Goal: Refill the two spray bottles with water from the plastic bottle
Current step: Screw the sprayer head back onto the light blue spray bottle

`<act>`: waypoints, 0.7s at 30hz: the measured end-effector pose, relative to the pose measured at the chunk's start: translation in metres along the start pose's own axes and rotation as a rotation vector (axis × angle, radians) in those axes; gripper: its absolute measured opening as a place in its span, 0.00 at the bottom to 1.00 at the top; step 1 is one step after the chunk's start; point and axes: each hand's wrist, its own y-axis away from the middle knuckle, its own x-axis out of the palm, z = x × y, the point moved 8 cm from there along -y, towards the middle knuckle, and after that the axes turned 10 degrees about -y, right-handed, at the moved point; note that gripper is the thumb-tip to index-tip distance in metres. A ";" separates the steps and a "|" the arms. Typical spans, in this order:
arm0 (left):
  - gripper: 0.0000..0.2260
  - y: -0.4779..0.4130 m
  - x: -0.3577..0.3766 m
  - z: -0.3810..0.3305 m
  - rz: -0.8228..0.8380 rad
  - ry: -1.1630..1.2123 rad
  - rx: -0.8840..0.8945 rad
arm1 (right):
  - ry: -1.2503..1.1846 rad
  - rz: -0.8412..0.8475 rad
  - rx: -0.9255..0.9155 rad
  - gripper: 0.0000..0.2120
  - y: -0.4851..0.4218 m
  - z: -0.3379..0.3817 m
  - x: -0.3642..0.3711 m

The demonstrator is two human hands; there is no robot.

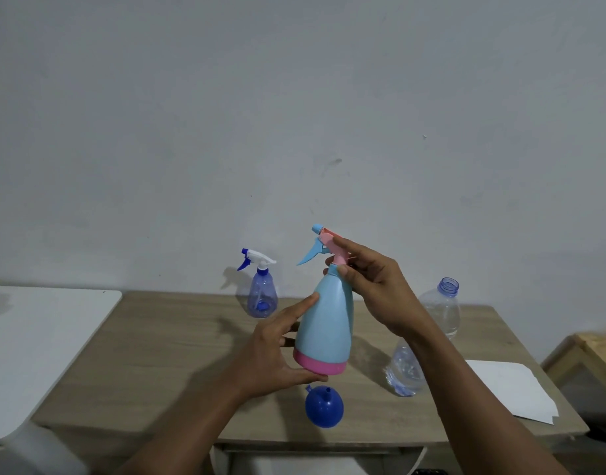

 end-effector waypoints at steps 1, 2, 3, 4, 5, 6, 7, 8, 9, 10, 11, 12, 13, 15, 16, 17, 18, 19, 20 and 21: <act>0.50 0.000 0.001 0.000 -0.005 0.008 0.002 | -0.007 0.013 0.024 0.21 0.000 -0.002 -0.001; 0.50 0.000 0.002 -0.001 -0.013 0.012 0.006 | -0.011 0.029 0.047 0.22 0.000 -0.004 -0.001; 0.50 0.001 0.003 -0.002 -0.020 0.011 0.013 | -0.014 0.044 0.065 0.22 0.000 -0.005 -0.002; 0.49 0.001 0.003 -0.002 -0.028 0.006 0.021 | -0.023 0.053 0.075 0.22 0.000 -0.006 -0.003; 0.49 0.001 0.003 -0.004 -0.036 -0.002 0.030 | -0.038 0.051 0.077 0.23 0.001 -0.006 -0.004; 0.48 0.000 0.003 -0.005 -0.044 -0.008 0.038 | -0.058 0.041 0.071 0.23 0.001 -0.005 -0.006; 0.48 0.000 0.002 -0.006 -0.052 -0.010 0.046 | -0.076 0.031 0.058 0.24 0.001 -0.003 -0.006; 0.48 -0.001 0.001 -0.007 -0.058 -0.010 0.054 | -0.087 0.023 0.040 0.24 0.001 -0.001 -0.006; 0.48 -0.001 0.001 -0.008 -0.061 -0.012 0.060 | -0.093 0.016 0.022 0.24 0.000 0.001 -0.005; 0.48 -0.002 0.001 -0.009 -0.066 -0.015 0.065 | -0.097 0.005 0.008 0.24 0.000 0.002 -0.005; 0.49 -0.002 0.000 -0.010 -0.071 -0.018 0.068 | -0.100 -0.007 0.001 0.25 -0.001 0.001 -0.006; 0.49 -0.002 0.001 -0.010 -0.075 -0.022 0.070 | -0.104 -0.020 -0.001 0.25 -0.001 0.000 -0.006; 0.49 -0.002 0.001 -0.010 -0.075 -0.023 0.067 | -0.104 -0.028 -0.001 0.26 -0.001 -0.001 -0.008; 0.49 -0.003 0.000 -0.010 -0.070 -0.011 0.056 | -0.086 -0.032 0.009 0.28 -0.001 -0.002 -0.009; 0.49 -0.004 0.000 -0.010 -0.063 -0.003 0.049 | -0.076 -0.034 0.021 0.30 0.000 -0.002 -0.009; 0.49 -0.004 -0.001 -0.010 -0.052 0.001 0.045 | -0.072 -0.036 0.033 0.30 0.001 -0.003 -0.010; 0.51 -0.005 -0.002 -0.010 -0.042 0.000 0.043 | -0.078 -0.039 0.042 0.30 0.002 -0.005 -0.011; 0.51 -0.005 -0.002 -0.009 -0.031 0.001 0.042 | -0.087 -0.043 0.050 0.29 0.002 -0.008 -0.012; 0.52 -0.005 -0.002 -0.009 -0.023 0.002 0.042 | -0.097 -0.054 0.059 0.27 0.002 -0.011 -0.013; 0.52 -0.005 -0.002 -0.010 -0.020 0.005 0.044 | -0.108 -0.073 0.072 0.26 0.003 -0.014 -0.013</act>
